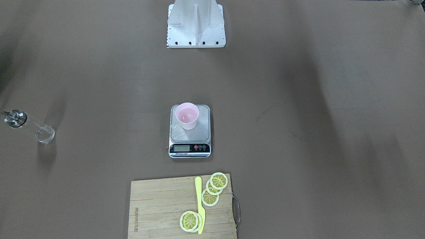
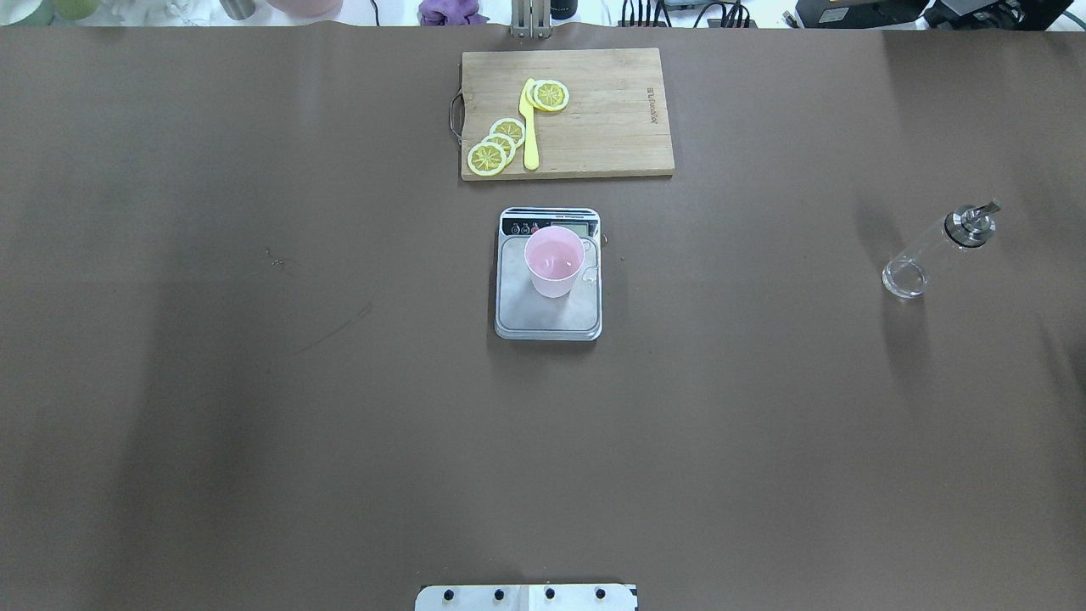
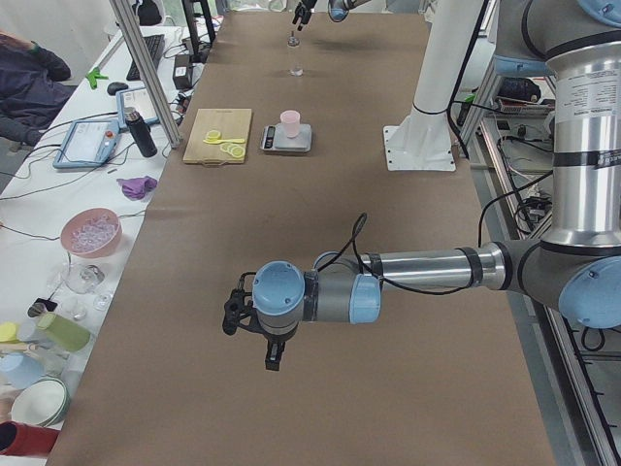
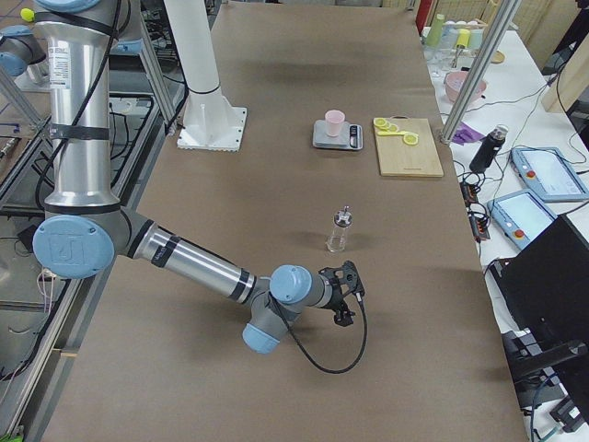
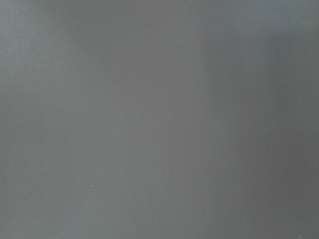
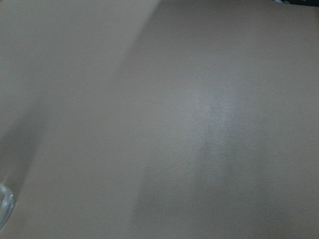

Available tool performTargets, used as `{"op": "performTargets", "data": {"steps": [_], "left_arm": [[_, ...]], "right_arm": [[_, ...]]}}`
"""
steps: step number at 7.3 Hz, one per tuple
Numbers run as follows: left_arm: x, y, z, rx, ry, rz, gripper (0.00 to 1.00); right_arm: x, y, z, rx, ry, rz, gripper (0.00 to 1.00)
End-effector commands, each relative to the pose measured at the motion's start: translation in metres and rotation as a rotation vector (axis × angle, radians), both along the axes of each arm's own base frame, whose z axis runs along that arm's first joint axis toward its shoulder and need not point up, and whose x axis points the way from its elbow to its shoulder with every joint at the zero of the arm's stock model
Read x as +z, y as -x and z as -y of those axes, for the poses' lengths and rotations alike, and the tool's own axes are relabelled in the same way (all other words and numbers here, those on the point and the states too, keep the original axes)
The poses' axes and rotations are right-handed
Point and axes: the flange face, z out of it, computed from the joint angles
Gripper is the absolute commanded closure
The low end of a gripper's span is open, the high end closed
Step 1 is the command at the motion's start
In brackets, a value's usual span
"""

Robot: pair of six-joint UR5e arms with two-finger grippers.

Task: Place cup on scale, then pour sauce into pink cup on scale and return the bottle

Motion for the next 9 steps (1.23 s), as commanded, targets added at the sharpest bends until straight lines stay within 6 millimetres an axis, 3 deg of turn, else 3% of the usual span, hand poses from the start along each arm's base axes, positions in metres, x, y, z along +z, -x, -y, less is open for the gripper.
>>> {"op": "performTargets", "data": {"steps": [1,2,4,6,7,9], "left_arm": [[0.003,0.000,-0.001,-0.001,0.010,0.000,0.02],[0.003,0.000,-0.001,-0.001,0.011,0.000,0.02],[0.004,-0.001,-0.001,0.002,0.011,0.000,0.02],[0.005,0.000,-0.002,-0.001,0.014,0.001,0.02],[0.005,0.000,-0.002,-0.001,0.016,0.003,0.02],[0.013,-0.001,-0.011,0.000,0.038,-0.001,0.02]], "right_arm": [[-0.012,-0.006,0.058,0.056,0.172,-0.043,0.00],[-0.020,-0.004,0.080,0.058,0.240,-0.064,0.00],[-0.015,0.002,0.091,-0.001,0.310,-0.137,0.00],[-0.020,-0.032,0.096,-0.021,0.350,-0.231,0.00],[-0.039,-0.035,0.098,-0.025,0.441,-0.240,0.00],[-0.108,-0.038,0.117,-0.094,0.611,-0.285,0.00]]}}
